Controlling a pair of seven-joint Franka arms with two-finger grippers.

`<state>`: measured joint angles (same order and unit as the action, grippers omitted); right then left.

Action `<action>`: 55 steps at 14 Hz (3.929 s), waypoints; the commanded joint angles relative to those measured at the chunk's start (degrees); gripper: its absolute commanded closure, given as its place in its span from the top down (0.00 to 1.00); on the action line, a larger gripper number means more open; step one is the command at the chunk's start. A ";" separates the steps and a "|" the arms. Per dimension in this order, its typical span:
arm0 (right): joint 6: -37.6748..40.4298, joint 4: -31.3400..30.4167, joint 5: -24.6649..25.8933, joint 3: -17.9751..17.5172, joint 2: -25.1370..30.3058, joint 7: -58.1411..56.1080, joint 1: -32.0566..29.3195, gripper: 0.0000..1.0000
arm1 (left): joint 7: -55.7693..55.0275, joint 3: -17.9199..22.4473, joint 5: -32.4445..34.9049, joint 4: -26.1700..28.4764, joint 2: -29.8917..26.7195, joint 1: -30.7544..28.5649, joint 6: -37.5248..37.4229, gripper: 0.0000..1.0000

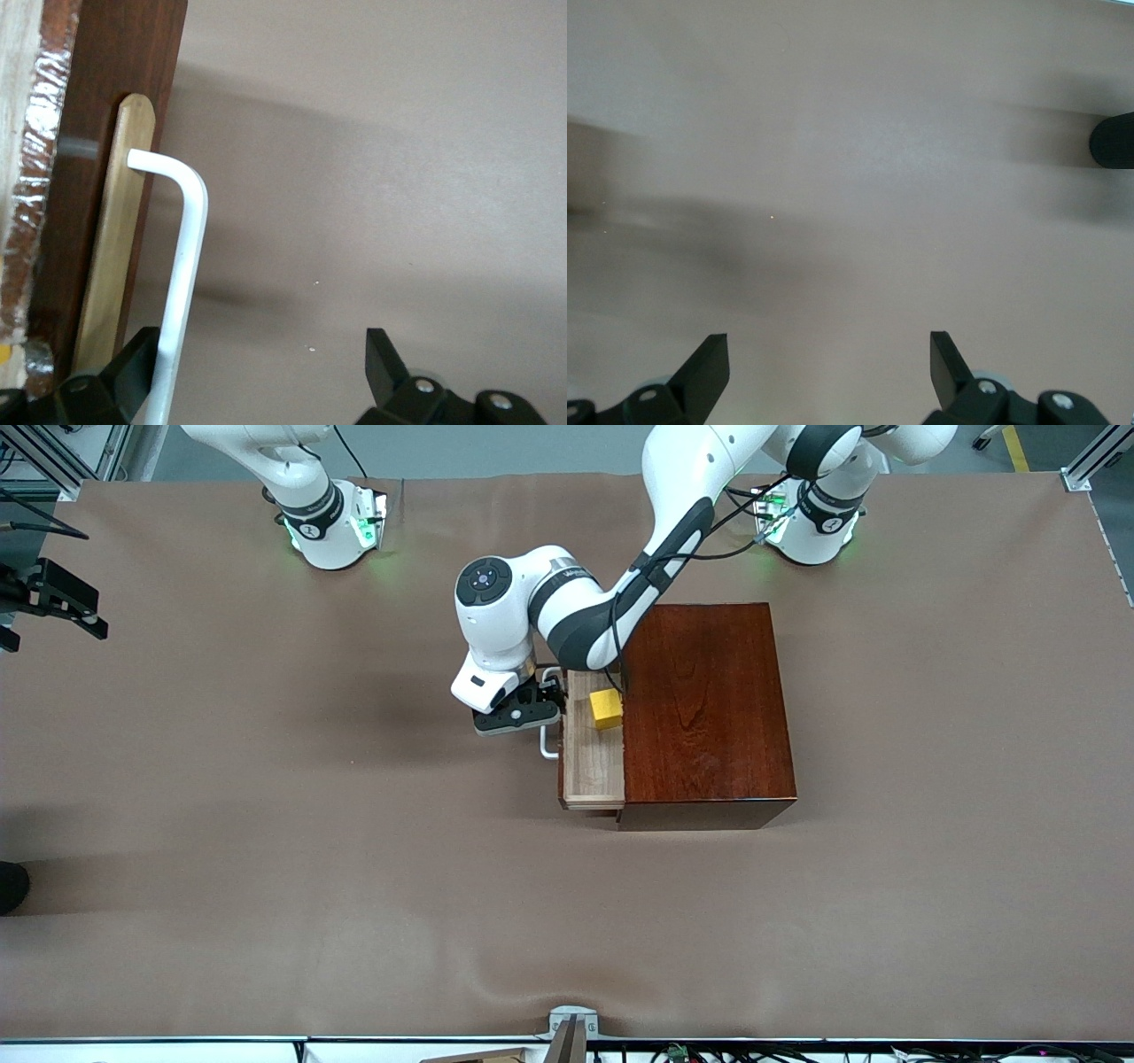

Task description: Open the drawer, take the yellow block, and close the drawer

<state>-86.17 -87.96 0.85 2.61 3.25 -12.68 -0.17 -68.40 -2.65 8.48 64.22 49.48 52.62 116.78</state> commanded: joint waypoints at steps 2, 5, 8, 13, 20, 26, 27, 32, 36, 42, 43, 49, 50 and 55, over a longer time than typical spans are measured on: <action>-0.13 -0.46 -0.67 -0.15 0.88 0.82 -0.36 1.00 | -1.47 -0.25 -2.07 -5.42 3.60 0.82 3.97 1.00; -0.13 -0.46 -0.67 -0.15 0.88 0.82 -0.36 1.00 | -1.56 -0.17 -2.95 -5.42 3.96 0.82 5.48 1.00; -0.13 -0.46 -0.67 -0.15 0.88 0.82 -0.36 1.00 | -1.82 0.10 -3.04 -4.89 3.08 0.91 4.87 1.00; -0.31 -0.46 -0.32 -0.15 0.79 0.73 -0.44 1.00 | -1.47 0.45 -2.95 -4.89 -1.83 0.47 -5.06 1.00; -0.13 2.08 0.21 -0.06 -1.58 0.20 -0.62 1.00 | -0.94 3.61 -2.25 -3.31 -17.98 -3.29 -19.26 1.00; -3.82 4.71 0.73 0.29 -6.58 0.38 -2.65 1.00 | 18.71 3.18 -0.75 -2.96 -29.25 -17.08 -35.55 1.00; -4.00 5.16 0.91 0.29 -7.02 0.29 -2.82 1.00 | 22.40 3.26 -0.75 -2.79 -29.88 -19.02 -36.87 1.00; -6.55 5.08 0.03 0.38 -8.70 1.08 -4.31 1.00 | 43.75 2.91 -1.10 5.37 -38.38 -32.20 -37.68 1.00; -5.41 4.55 -0.41 0.29 -8.79 7.19 -4.76 1.00 | 55.90 2.91 -3.56 15.47 -44.98 -40.82 -34.35 1.00; -0.05 4.46 -2.43 0.03 -8.79 37.44 1.03 1.00 | 63.66 2.91 -4.35 19.80 -48.69 -46.37 -33.37 1.00; 1.00 4.46 -2.43 0.03 -8.79 40.69 2.88 1.00 | 63.57 2.48 -4.79 20.59 -49.13 -48.55 -33.11 1.00; 4.00 4.55 -9.25 -0.06 -9.66 65.55 10.36 1.00 | 63.74 -0.60 -7.61 26.57 -53.96 -51.92 -31.88 1.00; 3.56 4.72 -11.98 -0.06 -10.01 69.42 10.37 1.00 | 63.74 -0.69 -7.61 26.57 -53.96 -51.83 -32.05 1.00; 3.12 4.99 -15.95 -0.06 -10.46 72.54 11.86 1.00 | 62.52 -1.74 -7.61 26.49 -52.74 -51.48 -32.76 1.00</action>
<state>-83.72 -84.46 -12.83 2.06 -6.58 58.27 10.97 -5.52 -3.72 2.09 89.68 -2.87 1.44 83.53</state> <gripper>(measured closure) 0.000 0.000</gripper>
